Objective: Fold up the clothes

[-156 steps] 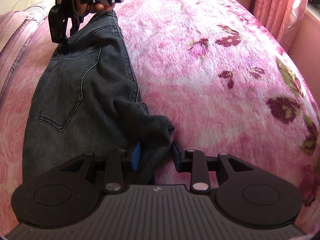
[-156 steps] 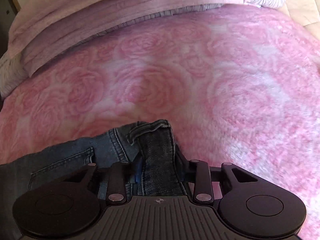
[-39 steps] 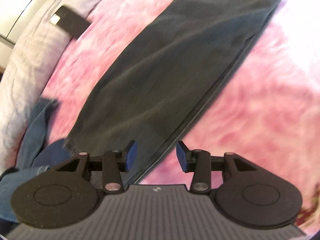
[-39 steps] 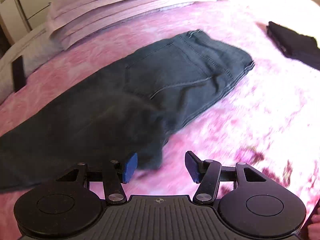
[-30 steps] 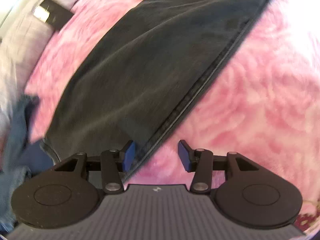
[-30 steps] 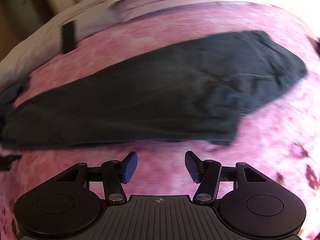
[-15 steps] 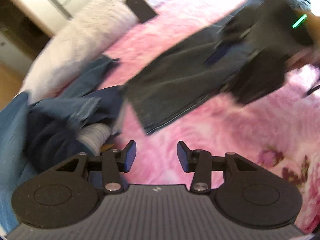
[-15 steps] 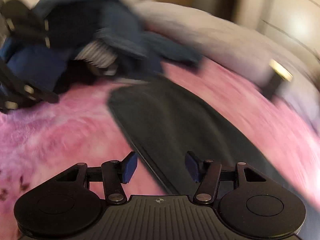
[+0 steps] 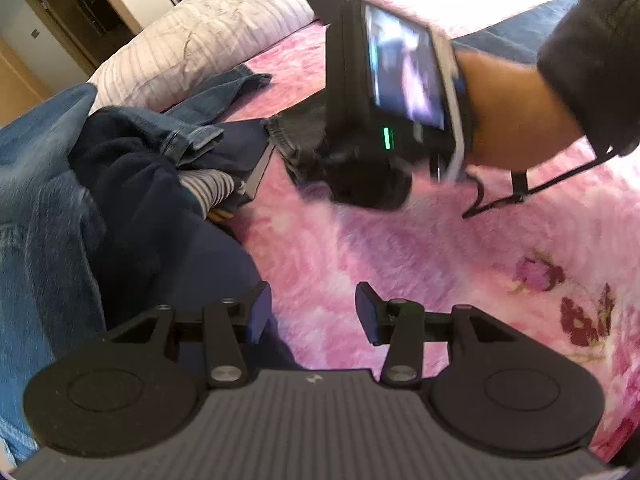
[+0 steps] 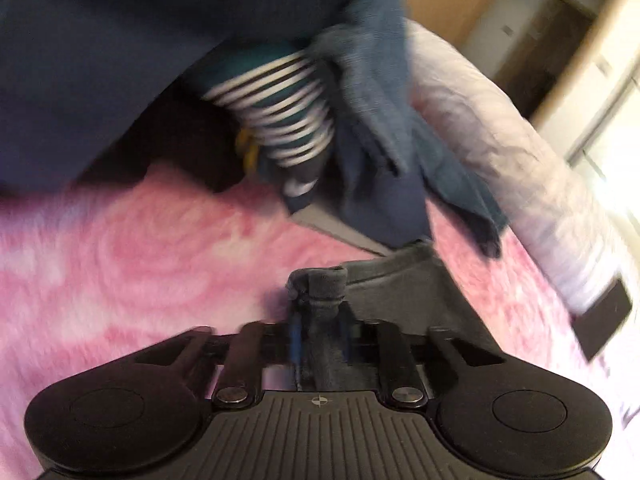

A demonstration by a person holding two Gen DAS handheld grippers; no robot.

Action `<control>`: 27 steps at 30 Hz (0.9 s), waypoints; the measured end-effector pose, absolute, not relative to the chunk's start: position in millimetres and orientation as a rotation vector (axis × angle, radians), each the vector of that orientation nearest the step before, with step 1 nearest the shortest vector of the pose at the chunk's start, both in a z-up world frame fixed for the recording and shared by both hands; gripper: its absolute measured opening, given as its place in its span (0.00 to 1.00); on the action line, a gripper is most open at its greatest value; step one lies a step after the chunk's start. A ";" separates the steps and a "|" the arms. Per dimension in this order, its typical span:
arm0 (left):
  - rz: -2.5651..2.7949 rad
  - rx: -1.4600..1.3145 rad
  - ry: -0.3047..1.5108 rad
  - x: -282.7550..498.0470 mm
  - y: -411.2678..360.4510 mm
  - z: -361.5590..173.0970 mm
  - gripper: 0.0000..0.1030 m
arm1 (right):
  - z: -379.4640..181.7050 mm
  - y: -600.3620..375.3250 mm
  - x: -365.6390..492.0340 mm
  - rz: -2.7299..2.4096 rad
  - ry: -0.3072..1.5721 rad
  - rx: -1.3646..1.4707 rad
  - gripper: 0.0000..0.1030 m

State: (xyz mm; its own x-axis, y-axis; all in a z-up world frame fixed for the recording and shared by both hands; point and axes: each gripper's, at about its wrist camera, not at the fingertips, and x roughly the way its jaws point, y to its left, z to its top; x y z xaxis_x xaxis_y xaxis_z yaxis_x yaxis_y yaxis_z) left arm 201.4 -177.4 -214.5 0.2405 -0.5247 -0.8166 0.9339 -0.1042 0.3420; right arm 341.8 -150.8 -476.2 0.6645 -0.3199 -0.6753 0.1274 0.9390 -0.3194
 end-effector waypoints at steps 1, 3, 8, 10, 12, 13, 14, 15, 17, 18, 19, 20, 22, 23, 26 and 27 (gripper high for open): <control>-1.330 1.074 0.494 199.3 -179.5 -214.2 0.40 | -465.6 -156.6 337.7 -0.263 0.784 -0.202 0.11; -1.372 1.082 0.467 188.6 -190.2 -211.0 0.40 | -437.9 -175.8 323.4 -0.287 0.719 -0.047 0.10; -1.501 1.104 0.380 153.4 -224.1 -200.4 0.40 | -353.1 -242.9 223.2 -0.482 0.427 0.361 0.08; -1.565 1.108 0.343 129.6 -242.3 -195.4 0.40 | -325.5 -268.6 158.0 -0.613 0.309 0.470 0.08; -1.626 1.114 0.310 104.0 -259.9 -192.4 0.41 | -307.6 -288.8 85.2 -0.756 0.206 0.559 0.08; -1.657 1.118 0.294 88.9 -269.3 -191.4 0.41 | -304.5 -297.2 48.5 -0.827 0.166 0.597 0.08; -1.688 1.123 0.279 73.6 -278.5 -190.7 0.41 | -306.6 -304.7 13.3 -0.895 0.138 0.633 0.08; -1.716 1.128 0.267 58.3 -287.1 -190.9 0.41 | -313.5 -313.8 -21.5 -0.951 0.114 0.682 0.08; -1.762 1.143 0.257 30.4 -302.6 -196.4 0.42 | -354.5 -337.8 -85.5 -1.017 0.073 0.871 0.09; -1.784 1.156 0.251 15.1 -310.2 -199.6 0.42 | -383.5 -348.2 -112.1 -1.049 0.063 0.983 0.09; -1.803 1.170 0.246 0.8 -317.3 -202.9 0.42 | -413.9 -357.1 -134.1 -1.081 0.076 1.085 0.09; -1.820 1.188 0.241 -12.3 -323.7 -206.5 0.42 | -440.1 -363.9 -150.9 -1.107 0.103 1.165 0.09; -1.844 1.217 0.231 -35.5 -334.7 -212.3 0.42 | -477.1 -373.9 -174.8 -1.118 0.151 1.285 0.09; -1.852 1.230 0.228 -45.9 -339.7 -214.4 0.42 | -483.5 -376.4 -179.5 -1.097 0.166 1.302 0.09; -1.853 1.240 0.262 -69.4 -355.8 -219.1 0.42 | -479.6 -380.7 -182.8 -1.047 0.209 1.269 0.09; -1.853 1.240 0.272 -75.0 -361.4 -220.4 0.42 | -476.2 -382.3 -181.7 -1.033 0.218 1.259 0.09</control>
State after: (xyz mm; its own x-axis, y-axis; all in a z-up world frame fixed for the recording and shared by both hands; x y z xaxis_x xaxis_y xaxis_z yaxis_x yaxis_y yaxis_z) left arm -75.0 -361.4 -220.4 -0.1299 -0.5353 -0.8346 0.7526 -0.6012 0.2685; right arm -181.7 -382.3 -476.2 0.5570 -0.5182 -0.6490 0.7362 -0.0537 0.6746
